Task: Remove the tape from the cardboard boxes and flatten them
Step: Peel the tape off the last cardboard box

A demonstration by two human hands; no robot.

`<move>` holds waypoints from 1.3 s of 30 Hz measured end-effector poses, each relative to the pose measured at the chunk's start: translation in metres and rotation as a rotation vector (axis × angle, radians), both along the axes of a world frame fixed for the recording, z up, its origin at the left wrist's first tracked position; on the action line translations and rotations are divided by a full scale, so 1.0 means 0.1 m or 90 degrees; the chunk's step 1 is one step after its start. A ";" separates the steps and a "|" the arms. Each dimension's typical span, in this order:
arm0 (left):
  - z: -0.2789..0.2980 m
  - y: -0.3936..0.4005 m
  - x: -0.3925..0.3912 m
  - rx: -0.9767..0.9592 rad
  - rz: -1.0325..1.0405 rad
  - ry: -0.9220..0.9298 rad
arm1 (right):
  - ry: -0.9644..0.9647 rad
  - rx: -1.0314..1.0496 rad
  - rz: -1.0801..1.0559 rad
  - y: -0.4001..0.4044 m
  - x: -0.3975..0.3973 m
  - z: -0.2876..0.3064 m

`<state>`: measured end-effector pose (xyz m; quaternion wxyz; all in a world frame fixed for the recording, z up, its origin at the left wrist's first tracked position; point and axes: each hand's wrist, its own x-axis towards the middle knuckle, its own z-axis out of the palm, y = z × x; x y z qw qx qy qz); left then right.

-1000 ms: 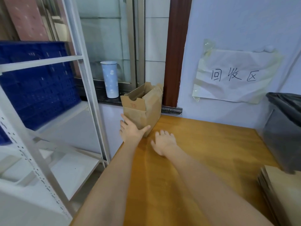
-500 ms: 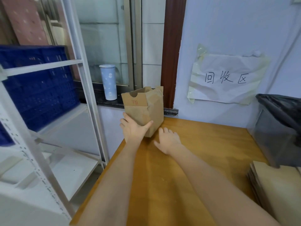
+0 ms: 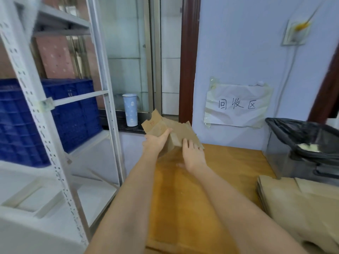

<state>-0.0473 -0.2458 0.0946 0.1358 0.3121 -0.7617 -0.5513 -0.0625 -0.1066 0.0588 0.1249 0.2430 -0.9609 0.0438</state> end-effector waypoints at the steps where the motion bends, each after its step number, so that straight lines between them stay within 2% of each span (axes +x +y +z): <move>1: 0.06 0.01 0.05 0.042 -0.008 0.004 | 0.008 -0.008 -0.001 0.03 0.06 0.04; 7: 0.33 0.18 0.36 0.181 -0.075 -0.034 | 0.091 -0.003 -0.016 0.27 0.34 0.20; 14: 0.59 0.28 0.64 0.188 -0.113 -0.149 | 0.139 0.024 0.018 0.51 0.54 0.38; 18: 0.60 0.40 0.72 0.203 -0.134 -0.158 | 0.163 0.066 0.029 0.67 0.61 0.53; 20: 0.59 0.47 0.73 0.158 -0.150 -0.185 | 0.169 0.096 0.045 0.75 0.63 0.60; 22: 0.60 0.53 0.76 -0.005 -0.151 -0.207 | 0.169 0.128 0.066 0.86 0.62 0.64; 24: 0.63 0.57 0.79 -0.193 -0.209 -0.188 | 0.153 0.155 0.088 1.00 0.60 0.68; 25: 0.65 0.56 0.80 -0.235 -0.261 -0.166 | 0.146 0.170 0.100 1.07 0.59 0.70; 28: 0.67 0.60 0.83 -0.193 -0.405 -0.108 | 0.135 0.235 0.144 1.28 0.55 0.80; 31: 0.65 0.71 0.88 -0.257 -0.492 -0.124 | 0.123 0.281 0.189 1.41 0.56 0.92; 39: 0.42 0.88 0.84 -0.189 -0.503 -0.167 | 0.040 0.283 0.212 1.59 0.56 0.81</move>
